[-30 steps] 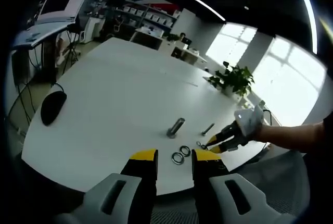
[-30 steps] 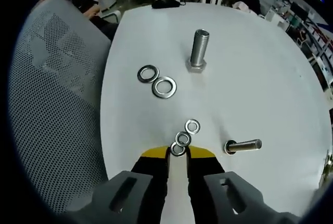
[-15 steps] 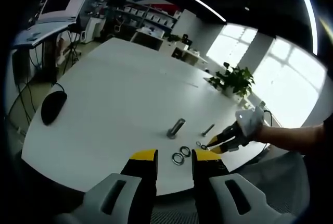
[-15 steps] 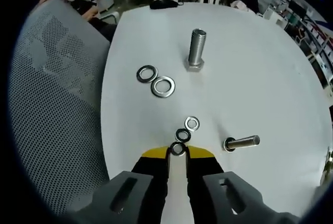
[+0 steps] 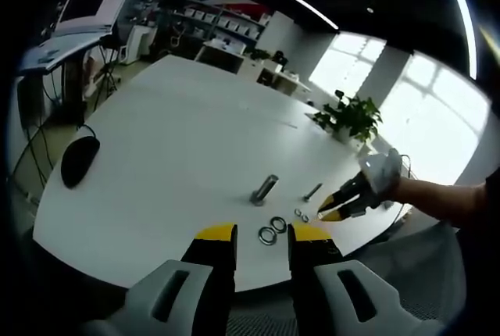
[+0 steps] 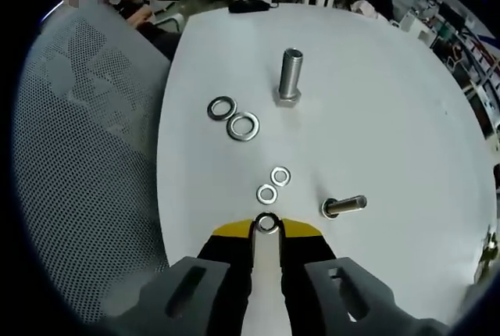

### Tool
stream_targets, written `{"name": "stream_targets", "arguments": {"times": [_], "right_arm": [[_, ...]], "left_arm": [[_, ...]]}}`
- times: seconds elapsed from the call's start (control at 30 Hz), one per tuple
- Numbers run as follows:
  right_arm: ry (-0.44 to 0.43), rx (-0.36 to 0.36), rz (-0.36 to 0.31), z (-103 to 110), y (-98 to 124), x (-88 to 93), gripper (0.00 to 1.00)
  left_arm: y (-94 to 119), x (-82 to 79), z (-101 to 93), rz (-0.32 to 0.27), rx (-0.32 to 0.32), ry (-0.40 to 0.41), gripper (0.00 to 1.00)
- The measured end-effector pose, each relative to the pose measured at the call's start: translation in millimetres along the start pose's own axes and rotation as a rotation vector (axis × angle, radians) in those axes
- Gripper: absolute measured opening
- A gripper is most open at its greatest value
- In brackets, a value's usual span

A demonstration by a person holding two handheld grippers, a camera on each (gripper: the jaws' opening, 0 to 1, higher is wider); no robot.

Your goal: Place the washer onto the threaded stud by aligning its center hole with the stud, sliding it down to the base, and recovering from edge contact or off-axis alignment until the washer reaches the visible bottom stop.

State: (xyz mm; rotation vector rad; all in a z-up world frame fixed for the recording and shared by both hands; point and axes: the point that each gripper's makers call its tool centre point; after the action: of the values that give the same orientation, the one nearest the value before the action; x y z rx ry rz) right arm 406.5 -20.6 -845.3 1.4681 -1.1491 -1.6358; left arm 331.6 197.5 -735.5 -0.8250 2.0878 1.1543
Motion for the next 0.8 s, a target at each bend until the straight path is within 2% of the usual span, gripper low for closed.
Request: {"name": "stream_targets", "arguments": {"times": [0.17, 0.8], "right_arm": [[-0.005, 0.007, -0.008, -5, 9, -3.6, 0.13], [0.01, 0.129, -0.047, -40, 36, -15.9, 0.13]], "left_arm": [[0, 0.1, 0.0, 0.001, 0.0, 0.0, 0.24], [0, 0.2, -0.4, 0.001, 0.004, -0.002, 0.24]]}}
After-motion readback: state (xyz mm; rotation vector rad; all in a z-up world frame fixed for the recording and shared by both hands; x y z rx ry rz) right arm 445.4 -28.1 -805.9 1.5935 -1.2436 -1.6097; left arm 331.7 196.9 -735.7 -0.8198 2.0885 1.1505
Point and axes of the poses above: the point that each gripper's makers call its tool centre point, and the gripper's own axes: y roughly backward along the fingers, z roughly to its left, x roughly out of its underside, and after that the axes turned 2 degrees about -y, right-handed
